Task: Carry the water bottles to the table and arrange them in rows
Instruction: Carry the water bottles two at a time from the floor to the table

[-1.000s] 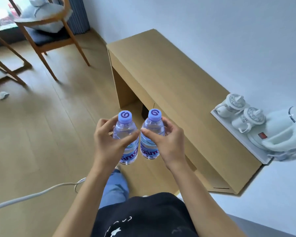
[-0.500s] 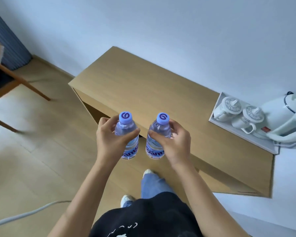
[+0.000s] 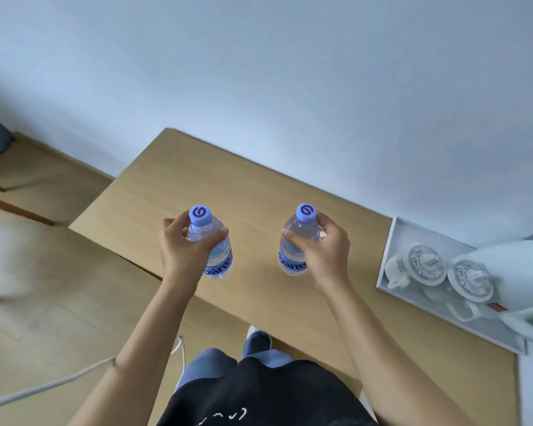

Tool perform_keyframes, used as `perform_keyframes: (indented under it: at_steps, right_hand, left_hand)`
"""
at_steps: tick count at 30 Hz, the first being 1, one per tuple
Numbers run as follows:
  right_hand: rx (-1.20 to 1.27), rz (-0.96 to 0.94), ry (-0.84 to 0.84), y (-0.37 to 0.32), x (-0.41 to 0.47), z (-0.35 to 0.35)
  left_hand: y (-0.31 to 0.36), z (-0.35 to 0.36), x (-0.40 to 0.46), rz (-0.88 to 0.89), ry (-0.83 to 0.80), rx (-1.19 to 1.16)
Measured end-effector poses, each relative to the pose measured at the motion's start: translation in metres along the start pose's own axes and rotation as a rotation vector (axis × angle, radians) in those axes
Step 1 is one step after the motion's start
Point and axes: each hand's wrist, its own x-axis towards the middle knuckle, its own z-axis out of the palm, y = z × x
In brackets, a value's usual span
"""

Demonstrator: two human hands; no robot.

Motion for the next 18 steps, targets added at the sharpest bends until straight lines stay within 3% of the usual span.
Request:
perform_keyframes:
  at_steps: [8, 18]
  right_hand:
    - [-0.042, 0.087, 0.15, 0.007, 0.081, -0.002]
    - [-0.021, 0.13, 0.221, 0.011, 0.115, 0.003]
  left_hand:
    - [0.005, 0.023, 0.092, -0.028, -0.029, 0.046]
    - [0.003, 0.044, 0.148, -0.059, -0.116, 0.048]
